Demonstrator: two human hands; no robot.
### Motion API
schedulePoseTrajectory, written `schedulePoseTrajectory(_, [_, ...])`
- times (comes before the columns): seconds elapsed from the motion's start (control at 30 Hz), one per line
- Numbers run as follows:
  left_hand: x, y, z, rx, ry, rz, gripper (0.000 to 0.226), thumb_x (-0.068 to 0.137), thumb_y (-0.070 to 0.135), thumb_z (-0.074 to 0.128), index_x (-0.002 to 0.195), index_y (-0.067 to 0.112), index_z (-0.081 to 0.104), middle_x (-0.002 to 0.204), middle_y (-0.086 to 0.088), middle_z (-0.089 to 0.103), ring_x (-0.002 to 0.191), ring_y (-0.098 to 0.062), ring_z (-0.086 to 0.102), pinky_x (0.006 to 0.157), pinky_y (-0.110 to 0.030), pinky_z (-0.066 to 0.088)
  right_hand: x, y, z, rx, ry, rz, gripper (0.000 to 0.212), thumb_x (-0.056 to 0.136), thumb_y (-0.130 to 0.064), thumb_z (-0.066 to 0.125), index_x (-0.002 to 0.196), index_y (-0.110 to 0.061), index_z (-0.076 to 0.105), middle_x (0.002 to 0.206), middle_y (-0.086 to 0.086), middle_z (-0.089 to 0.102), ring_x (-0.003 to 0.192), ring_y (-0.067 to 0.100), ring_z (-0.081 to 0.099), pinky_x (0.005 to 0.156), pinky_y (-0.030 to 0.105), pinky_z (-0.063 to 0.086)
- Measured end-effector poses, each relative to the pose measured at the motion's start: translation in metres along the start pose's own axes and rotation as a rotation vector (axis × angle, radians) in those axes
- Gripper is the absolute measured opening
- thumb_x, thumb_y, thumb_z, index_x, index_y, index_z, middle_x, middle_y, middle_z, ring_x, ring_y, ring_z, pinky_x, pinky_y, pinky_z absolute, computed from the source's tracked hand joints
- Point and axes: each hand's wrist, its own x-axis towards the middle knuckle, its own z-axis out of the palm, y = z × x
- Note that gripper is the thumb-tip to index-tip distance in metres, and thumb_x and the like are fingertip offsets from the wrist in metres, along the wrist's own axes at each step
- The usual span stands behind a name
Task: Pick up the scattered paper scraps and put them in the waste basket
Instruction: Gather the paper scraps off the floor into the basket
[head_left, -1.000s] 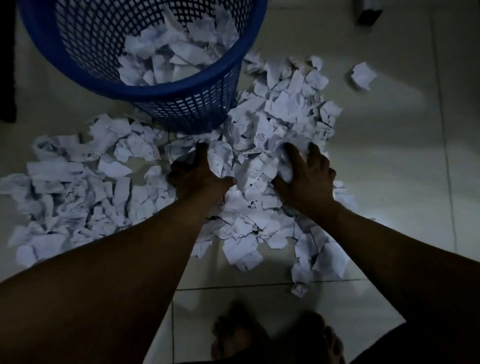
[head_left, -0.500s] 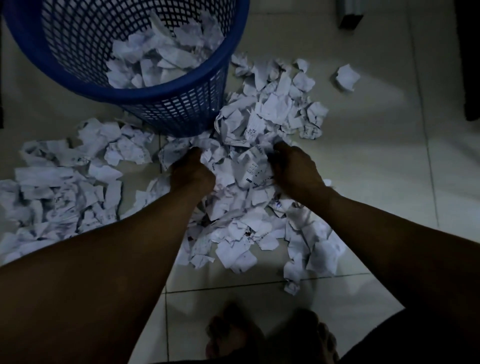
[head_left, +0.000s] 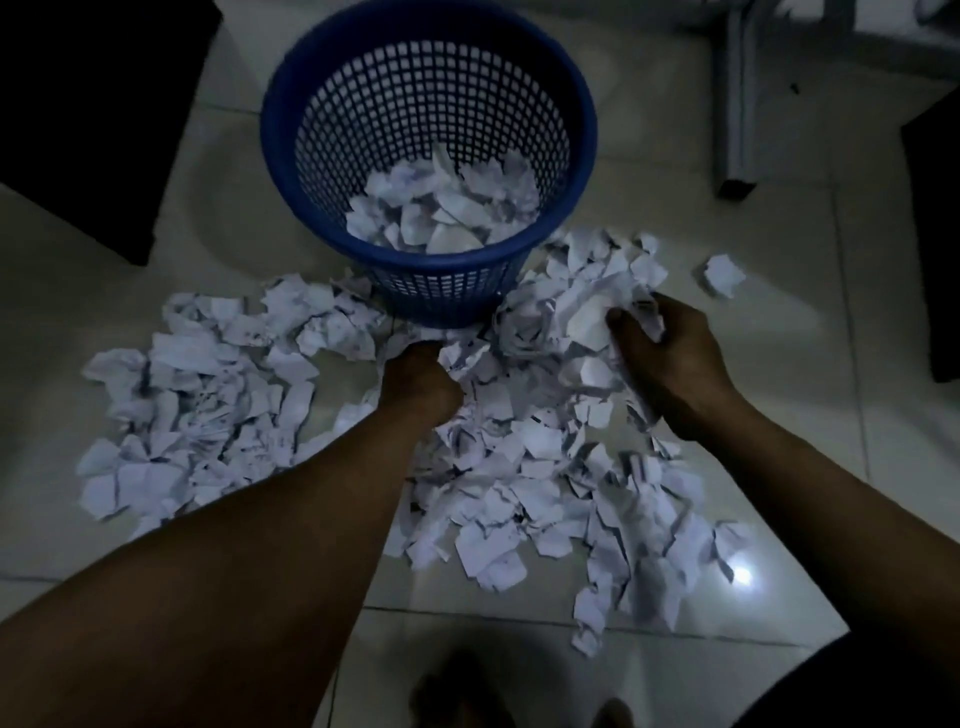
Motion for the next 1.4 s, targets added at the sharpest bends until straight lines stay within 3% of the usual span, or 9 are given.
schedulePoseTrajectory(0.13, [-0.002,-0.004,-0.011,-0.005,0.015,-0.038,0.050,0.090,0.014,0.056,0.139,0.011,0.044,0.144,-0.012,0.045,0.128,-0.029,0.046,0.106,-0.028,0.038,-0.002,-0.022,-0.011,0.102,0.040,-0.062,0.015,0.093,-0.036,0.055,0.081,-0.027,0.056,0.071,-0.014,0.057,0.067,0.007,0.054,0.061,0.022,0.040])
schedulePoseTrajectory(0.37, [0.001,-0.014,-0.028,-0.146,0.073,-0.123,0.055,0.090,0.013,0.057,0.142,0.012,0.040,0.144,-0.011,0.046,0.127,-0.029,0.048,0.100,-0.026,0.041,-0.012,-0.070,-0.024,0.280,0.037,-0.150,0.018,0.094,-0.029,0.056,0.076,-0.029,0.056,0.049,-0.022,0.057,0.041,-0.007,0.050,0.039,0.008,0.034])
schedulePoseTrajectory(0.63, [-0.004,-0.024,-0.043,-0.235,0.127,-0.191,0.050,0.086,0.008,0.059,0.135,0.005,0.049,0.136,-0.016,0.053,0.122,-0.033,0.052,0.102,-0.033,0.043,0.010,-0.137,-0.004,0.367,-0.013,-0.240,0.012,0.095,-0.023,0.056,0.087,-0.024,0.065,0.071,-0.015,0.070,0.067,-0.001,0.066,0.058,0.016,0.049])
schedulePoseTrajectory(0.83, [-0.009,-0.024,-0.054,-0.358,0.169,-0.163,0.045,0.088,0.009,0.055,0.133,0.008,0.051,0.133,-0.013,0.056,0.118,-0.031,0.054,0.099,-0.028,0.043,0.043,-0.171,0.026,0.243,-0.033,-0.317,0.014,0.093,-0.032,0.053,0.093,-0.025,0.065,0.094,-0.004,0.072,0.088,0.014,0.068,0.085,0.046,0.055])
schedulePoseTrajectory(0.97, [-0.014,-0.029,-0.071,-0.476,0.247,-0.142,0.035,0.087,0.007,0.055,0.122,0.011,0.059,0.120,-0.010,0.061,0.113,-0.030,0.058,0.088,-0.023,0.042,0.061,-0.188,0.045,0.125,-0.003,-0.380,0.027,0.097,-0.029,0.048,0.119,-0.018,0.060,0.101,-0.008,0.061,0.092,0.010,0.060,0.077,0.022,0.047])
schedulePoseTrajectory(1.1, [-0.019,-0.036,-0.095,-0.629,0.363,-0.177,0.012,0.084,0.005,0.058,0.091,0.012,0.064,0.106,-0.011,0.066,0.098,-0.029,0.063,0.080,-0.026,0.046,0.073,-0.190,0.066,0.102,-0.021,-0.377,0.032,0.100,-0.025,0.042,0.124,-0.010,0.054,0.104,-0.003,0.059,0.092,0.012,0.055,0.074,0.020,0.040])
schedulePoseTrajectory(1.23, [-0.023,-0.037,-0.113,-0.730,0.419,-0.175,0.041,0.084,0.007,0.060,0.124,0.004,0.060,0.124,-0.015,0.063,0.110,-0.032,0.061,0.097,-0.040,0.050,0.074,-0.182,0.076,0.010,-0.071,-0.426,0.031,0.100,-0.022,0.040,0.127,-0.010,0.049,0.104,-0.001,0.054,0.093,0.014,0.053,0.074,0.020,0.038])
schedulePoseTrajectory(1.33, [-0.024,-0.037,-0.125,-0.767,0.444,-0.173,0.044,0.082,0.004,0.057,0.127,0.002,0.057,0.126,-0.018,0.061,0.109,-0.033,0.061,0.096,-0.044,0.051,0.074,-0.178,0.079,-0.118,-0.159,-0.420,0.034,0.099,-0.027,0.043,0.128,-0.009,0.048,0.110,0.006,0.056,0.096,0.019,0.055,0.076,0.028,0.043])
schedulePoseTrajectory(1.4, [-0.025,-0.037,-0.136,-0.749,0.482,-0.168,0.045,0.083,0.001,0.055,0.127,0.000,0.056,0.126,-0.018,0.061,0.109,-0.033,0.061,0.093,-0.039,0.051,0.074,-0.178,0.080,-0.163,-0.198,-0.393,0.043,0.098,-0.034,0.045,0.133,-0.010,0.045,0.124,0.010,0.056,0.104,0.020,0.054,0.080,0.024,0.040])
